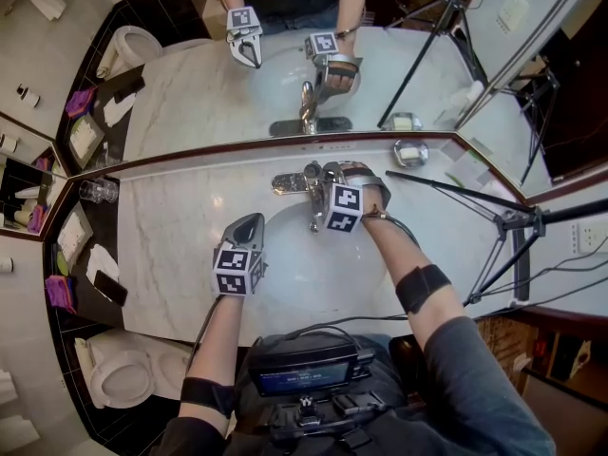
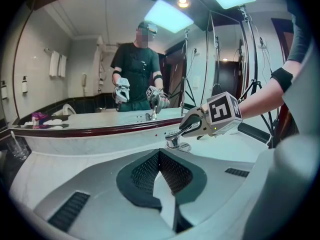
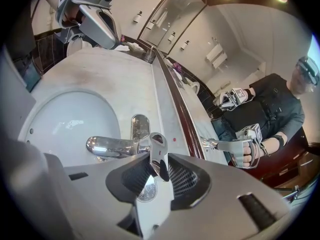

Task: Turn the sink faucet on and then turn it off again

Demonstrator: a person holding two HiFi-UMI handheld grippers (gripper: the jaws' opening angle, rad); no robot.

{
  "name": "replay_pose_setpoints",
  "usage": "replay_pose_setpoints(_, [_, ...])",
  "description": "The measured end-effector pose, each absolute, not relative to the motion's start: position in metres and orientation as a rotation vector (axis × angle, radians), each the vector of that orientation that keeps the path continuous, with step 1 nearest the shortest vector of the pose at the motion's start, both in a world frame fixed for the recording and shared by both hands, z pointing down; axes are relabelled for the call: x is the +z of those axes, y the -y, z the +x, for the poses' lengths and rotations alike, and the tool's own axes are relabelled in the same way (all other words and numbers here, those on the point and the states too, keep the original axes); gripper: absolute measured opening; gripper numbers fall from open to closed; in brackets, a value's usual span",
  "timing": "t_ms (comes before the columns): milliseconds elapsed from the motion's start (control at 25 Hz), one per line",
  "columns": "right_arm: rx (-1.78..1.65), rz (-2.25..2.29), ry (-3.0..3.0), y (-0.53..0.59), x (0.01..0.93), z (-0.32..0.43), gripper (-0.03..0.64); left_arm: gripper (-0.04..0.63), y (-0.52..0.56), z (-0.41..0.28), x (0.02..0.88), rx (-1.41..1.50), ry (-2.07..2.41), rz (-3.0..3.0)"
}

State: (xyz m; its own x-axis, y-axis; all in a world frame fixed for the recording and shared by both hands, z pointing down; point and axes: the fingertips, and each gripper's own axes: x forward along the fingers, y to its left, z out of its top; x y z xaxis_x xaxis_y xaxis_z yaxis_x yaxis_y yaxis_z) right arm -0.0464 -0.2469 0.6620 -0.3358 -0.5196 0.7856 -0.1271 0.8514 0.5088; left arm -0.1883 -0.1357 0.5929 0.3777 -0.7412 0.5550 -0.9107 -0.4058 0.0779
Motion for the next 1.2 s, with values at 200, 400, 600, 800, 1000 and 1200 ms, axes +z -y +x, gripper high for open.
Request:
replay_pose_setpoints(200, [-0.456,0.508,1.873,0.246,0.659,-0.043,0.146,0.0,0.135,-0.189,0.589,0.623,1.441,2.28])
replay_pose_setpoints(400, [-0.442,0.531,1.867,0.238,0.65,-0.033,0.146,0.0,0.135,-0.185,0.585,0.615,1.443,2.294])
replay_pose_setpoints(600, [-0.394,0.597,1.905,0.224,0.634,-0.025,0.141,0.0,0.133,-0.183,0.578,0.592,1.446,2.303])
replay_pose_setpoints(800, [-0.3,0.726,1.987,0.213,0.611,-0.014,0.136,0.0,0.13,-0.185,0.571,0.55,1.458,2.298])
replay_pose_setpoints(1000, [-0.18,0.902,2.089,0.204,0.586,0.003,0.059,0.0,0.128,-0.184,0.566,0.513,1.46,2.293])
replay_pose_setpoints(1200, [0.03,1.115,2.203,0.194,0.564,0.027,0.02,0.0,0.126,-0.184,0.563,0.479,1.465,2.291])
